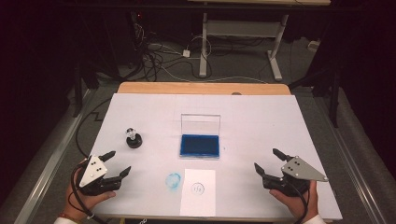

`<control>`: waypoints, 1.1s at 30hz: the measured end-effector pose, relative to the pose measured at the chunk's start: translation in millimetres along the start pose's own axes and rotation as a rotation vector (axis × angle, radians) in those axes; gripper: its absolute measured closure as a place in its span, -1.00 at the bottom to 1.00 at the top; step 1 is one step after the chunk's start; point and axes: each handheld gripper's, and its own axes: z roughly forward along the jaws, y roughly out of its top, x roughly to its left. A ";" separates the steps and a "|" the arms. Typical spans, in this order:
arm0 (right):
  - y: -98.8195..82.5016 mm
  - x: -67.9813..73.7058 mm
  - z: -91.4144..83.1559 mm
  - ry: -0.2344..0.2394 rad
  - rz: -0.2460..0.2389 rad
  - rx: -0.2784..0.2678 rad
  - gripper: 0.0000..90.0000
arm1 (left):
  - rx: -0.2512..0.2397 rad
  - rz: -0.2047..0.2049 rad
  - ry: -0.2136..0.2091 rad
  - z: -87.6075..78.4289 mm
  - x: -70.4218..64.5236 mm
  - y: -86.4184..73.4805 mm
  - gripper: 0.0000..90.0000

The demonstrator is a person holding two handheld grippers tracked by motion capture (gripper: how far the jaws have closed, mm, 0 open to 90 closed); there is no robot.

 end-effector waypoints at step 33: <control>-2.0 13.4 10.7 0.056 -0.048 0.080 -0.48 | 0.249 -0.120 -0.131 51.3 72.7 60.4 -0.43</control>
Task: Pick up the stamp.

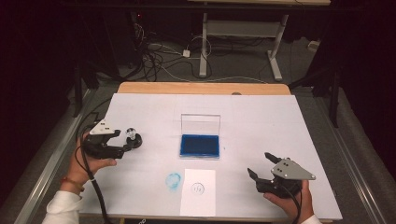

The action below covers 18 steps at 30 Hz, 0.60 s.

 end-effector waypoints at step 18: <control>-2.6 2.3 7.3 -0.007 -0.007 0.042 -0.45 | 0.147 -0.049 -0.019 41.5 33.9 21.0 -0.24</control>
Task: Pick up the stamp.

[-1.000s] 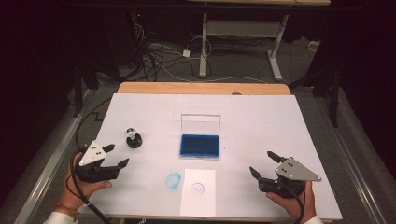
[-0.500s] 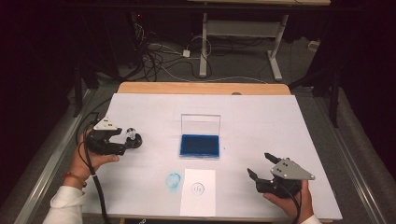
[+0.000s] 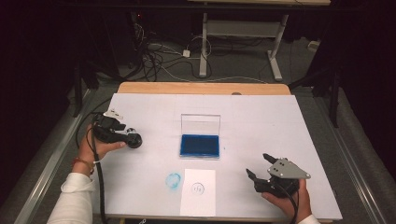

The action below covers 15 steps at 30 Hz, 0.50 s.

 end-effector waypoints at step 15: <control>-1.0 2.5 -1.9 0.003 -0.021 0.003 -0.44 | 0.045 0.042 -0.009 10.6 -5.7 8.0 0.20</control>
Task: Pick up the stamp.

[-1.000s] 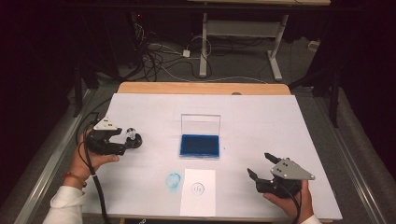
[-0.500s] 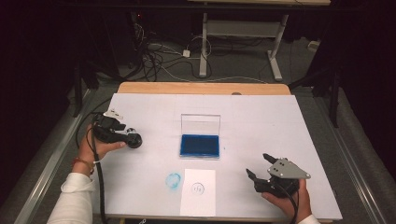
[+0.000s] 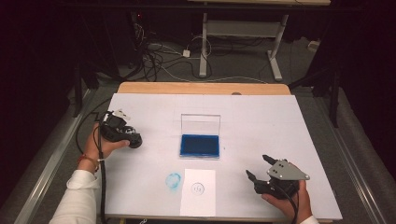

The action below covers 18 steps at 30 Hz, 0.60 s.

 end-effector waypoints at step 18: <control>0.4 -1.8 -0.1 -0.001 -0.003 -0.011 -0.43 | -0.079 0.031 -0.008 -16.5 -19.3 -4.6 0.21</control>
